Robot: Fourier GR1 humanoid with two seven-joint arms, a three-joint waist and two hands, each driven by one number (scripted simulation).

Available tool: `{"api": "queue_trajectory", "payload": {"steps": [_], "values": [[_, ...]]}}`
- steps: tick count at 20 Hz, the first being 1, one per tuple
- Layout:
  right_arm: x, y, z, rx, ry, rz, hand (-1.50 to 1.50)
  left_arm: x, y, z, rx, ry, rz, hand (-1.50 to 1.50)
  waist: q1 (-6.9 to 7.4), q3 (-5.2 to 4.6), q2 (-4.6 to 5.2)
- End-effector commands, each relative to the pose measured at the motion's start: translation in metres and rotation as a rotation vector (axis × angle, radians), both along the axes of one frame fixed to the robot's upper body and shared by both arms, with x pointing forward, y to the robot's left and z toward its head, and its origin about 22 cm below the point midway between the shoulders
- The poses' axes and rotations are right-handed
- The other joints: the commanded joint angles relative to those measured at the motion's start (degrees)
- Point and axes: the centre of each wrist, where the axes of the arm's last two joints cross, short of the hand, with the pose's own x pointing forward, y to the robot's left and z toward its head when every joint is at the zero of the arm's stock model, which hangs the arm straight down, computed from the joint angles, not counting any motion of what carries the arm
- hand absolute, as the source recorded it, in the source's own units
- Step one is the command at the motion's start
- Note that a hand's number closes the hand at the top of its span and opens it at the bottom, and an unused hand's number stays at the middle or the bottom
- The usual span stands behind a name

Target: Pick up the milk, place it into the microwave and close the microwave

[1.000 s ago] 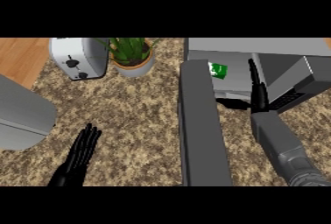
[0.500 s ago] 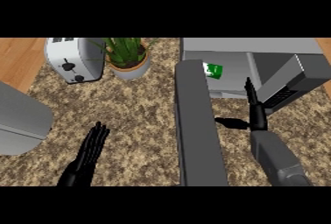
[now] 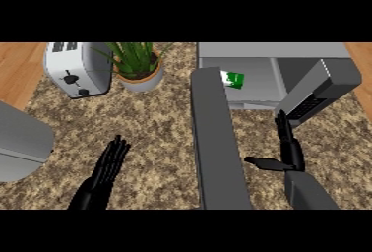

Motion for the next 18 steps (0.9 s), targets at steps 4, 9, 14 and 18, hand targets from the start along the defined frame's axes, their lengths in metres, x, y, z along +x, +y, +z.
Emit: {"api": "queue_trajectory", "payload": {"steps": [4, 9, 14, 18], "values": [[-0.02, -0.027, -0.003, 0.171, -0.121, 0.078, -1.5, 0.007, -0.012, -0.015, 0.085, 0.039, -0.103, 1.5, -1.37, -0.12, -0.46], [-0.057, -0.05, -0.01, 0.19, -0.144, 0.08, -1.5, 0.01, -0.013, -0.014, 0.18, 0.062, -0.119, 1.5, -1.94, -0.16, -0.61], [-0.056, -0.041, -0.001, 0.164, -0.148, 0.094, -1.5, 0.019, -0.02, -0.034, 0.368, 0.052, -0.26, 1.5, -2.27, -0.2, -0.54], [-0.086, -0.04, 0.005, 0.171, -0.142, 0.09, -1.5, 0.019, -0.029, -0.042, 0.406, 0.074, -0.345, 1.5, -2.38, -0.25, -0.6]]}}
